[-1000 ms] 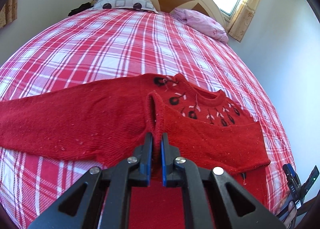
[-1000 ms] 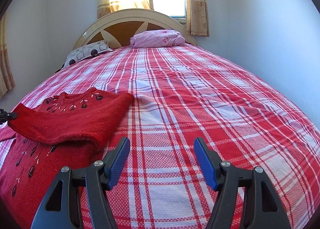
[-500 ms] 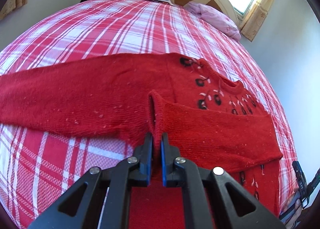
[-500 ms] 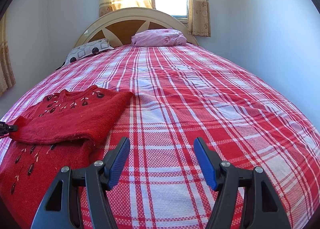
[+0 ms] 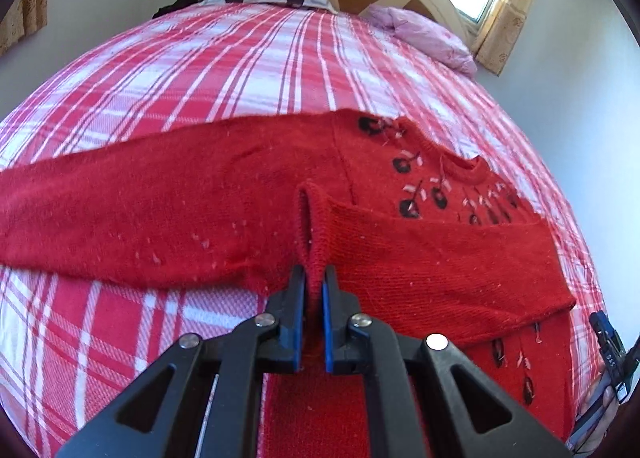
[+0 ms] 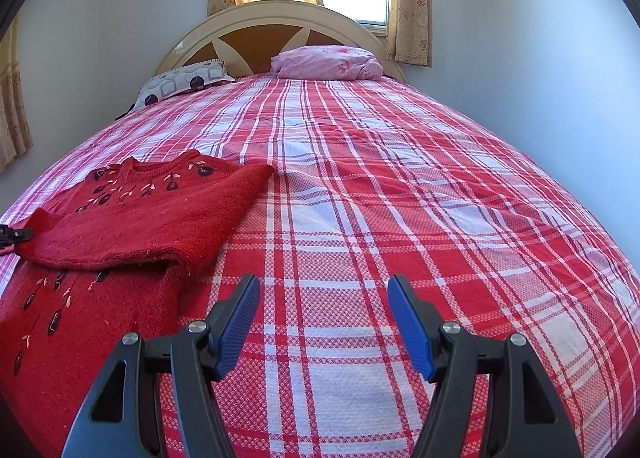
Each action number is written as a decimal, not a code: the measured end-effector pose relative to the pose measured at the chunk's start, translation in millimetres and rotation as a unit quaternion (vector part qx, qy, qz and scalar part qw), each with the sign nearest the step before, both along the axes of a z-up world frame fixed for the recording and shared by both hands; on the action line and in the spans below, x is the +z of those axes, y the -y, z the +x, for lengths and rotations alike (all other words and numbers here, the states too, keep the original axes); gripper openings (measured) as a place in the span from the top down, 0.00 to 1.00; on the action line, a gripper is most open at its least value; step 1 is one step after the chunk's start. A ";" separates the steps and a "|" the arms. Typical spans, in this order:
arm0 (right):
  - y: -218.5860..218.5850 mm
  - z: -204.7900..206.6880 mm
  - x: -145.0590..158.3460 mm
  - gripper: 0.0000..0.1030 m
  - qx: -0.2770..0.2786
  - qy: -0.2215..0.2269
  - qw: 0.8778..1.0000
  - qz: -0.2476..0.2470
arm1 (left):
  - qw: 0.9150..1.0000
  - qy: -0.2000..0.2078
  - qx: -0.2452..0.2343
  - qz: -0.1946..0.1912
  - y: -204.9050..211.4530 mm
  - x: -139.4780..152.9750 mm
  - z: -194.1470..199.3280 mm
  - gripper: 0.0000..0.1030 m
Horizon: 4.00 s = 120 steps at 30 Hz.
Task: Fold small clothes
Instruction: 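Fold the held side edge over toward the sweater center, release left gripper, then grasp the cuff of the other sleeve with the left gripper, then lay the sleeve across the sweater body and open the left gripper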
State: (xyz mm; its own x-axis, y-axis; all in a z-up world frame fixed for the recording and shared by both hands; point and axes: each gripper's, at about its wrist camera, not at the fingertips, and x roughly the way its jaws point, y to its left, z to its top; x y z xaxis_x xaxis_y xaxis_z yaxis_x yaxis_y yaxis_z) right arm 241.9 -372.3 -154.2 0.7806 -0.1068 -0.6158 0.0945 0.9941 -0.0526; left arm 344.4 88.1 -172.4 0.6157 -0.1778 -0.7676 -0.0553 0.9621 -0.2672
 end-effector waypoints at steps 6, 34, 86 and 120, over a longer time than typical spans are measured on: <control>-3.2 1.1 -2.8 0.35 -0.002 -0.004 1.000 -0.010 | 1.000 -0.008 -0.006 0.008 1.3 -8.5 -0.6 0.92; -108.6 36.5 39.3 0.35 0.165 -0.006 0.986 0.031 | 0.998 0.010 0.004 0.062 10.6 -10.2 -10.6 0.22; -198.9 44.0 -35.6 0.19 0.132 -0.103 0.982 -0.083 | 0.915 0.034 0.376 -0.142 -314.0 -24.9 -82.2 0.24; -195.7 43.2 -35.3 0.19 0.131 -0.098 0.984 -0.076 | 0.956 0.098 0.224 -0.161 -199.7 51.3 -30.4 0.94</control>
State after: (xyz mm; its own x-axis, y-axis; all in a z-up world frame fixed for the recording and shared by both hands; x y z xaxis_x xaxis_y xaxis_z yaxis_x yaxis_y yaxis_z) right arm 285.1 -176.5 -189.5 0.6619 -0.0201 -0.7493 -0.1902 0.9624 -0.1938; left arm 314.0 287.8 -121.1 0.8121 -0.0702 -0.5792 -0.3604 0.7203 -0.5927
